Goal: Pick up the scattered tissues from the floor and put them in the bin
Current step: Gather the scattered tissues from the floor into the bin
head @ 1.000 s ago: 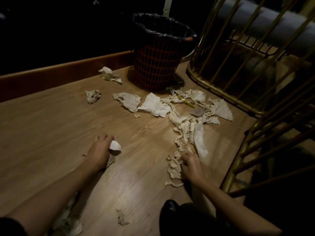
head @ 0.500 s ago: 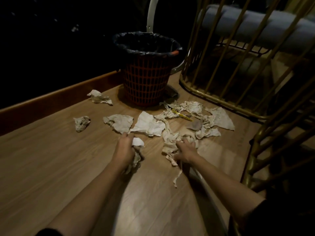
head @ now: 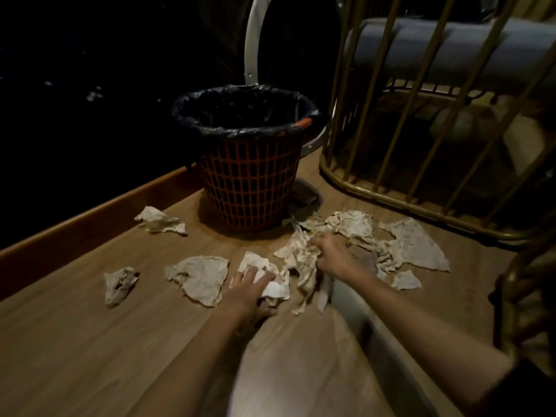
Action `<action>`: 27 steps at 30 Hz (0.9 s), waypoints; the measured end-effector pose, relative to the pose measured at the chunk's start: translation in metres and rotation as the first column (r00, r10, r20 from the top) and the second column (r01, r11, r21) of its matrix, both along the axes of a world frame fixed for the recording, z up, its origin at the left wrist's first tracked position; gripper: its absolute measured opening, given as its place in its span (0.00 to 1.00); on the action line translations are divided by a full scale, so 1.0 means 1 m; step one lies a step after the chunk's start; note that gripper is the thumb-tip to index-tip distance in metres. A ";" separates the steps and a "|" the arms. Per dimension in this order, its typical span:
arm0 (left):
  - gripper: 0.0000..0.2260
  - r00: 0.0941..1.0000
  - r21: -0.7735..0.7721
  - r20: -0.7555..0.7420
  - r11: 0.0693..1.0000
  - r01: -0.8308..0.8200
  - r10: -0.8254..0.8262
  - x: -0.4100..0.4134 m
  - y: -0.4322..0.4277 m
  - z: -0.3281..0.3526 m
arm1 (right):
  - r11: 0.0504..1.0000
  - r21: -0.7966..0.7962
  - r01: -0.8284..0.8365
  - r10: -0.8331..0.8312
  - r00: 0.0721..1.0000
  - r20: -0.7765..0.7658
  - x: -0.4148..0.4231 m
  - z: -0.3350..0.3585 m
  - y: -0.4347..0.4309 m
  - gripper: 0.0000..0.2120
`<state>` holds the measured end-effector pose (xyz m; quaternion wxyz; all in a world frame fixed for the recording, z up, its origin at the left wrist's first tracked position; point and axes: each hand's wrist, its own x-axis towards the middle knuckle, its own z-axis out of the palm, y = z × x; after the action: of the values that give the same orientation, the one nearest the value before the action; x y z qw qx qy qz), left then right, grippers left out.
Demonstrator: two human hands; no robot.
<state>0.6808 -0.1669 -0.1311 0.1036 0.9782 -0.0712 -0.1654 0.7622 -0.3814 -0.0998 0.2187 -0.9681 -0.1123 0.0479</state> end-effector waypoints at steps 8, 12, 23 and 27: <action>0.17 0.976 -0.296 0.217 0.953 0.062 0.004 0.019 0.024 0.011 | 0.966 -0.232 -0.116 0.019 0.923 -0.384 0.029 0.005 0.031 0.37; 0.18 0.925 -0.072 0.349 0.989 -0.132 0.149 0.021 0.056 0.014 | 0.957 -0.254 -0.138 0.100 0.983 -0.157 -0.001 -0.010 0.051 0.25; 0.19 0.942 -0.319 0.219 0.931 -0.179 0.256 -0.029 0.050 0.040 | 0.991 0.084 -0.106 0.109 0.993 -0.034 -0.076 -0.019 0.061 0.22; 0.12 0.868 -0.415 0.376 0.897 -0.154 0.323 -0.019 0.052 0.095 | 0.979 0.159 -0.130 0.121 0.990 0.066 -0.059 0.035 0.064 0.22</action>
<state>0.6621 -0.1147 -0.0361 0.2882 0.9535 0.0011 0.0885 0.7031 -0.3177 -0.0653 0.2904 -0.9390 -0.1827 0.0249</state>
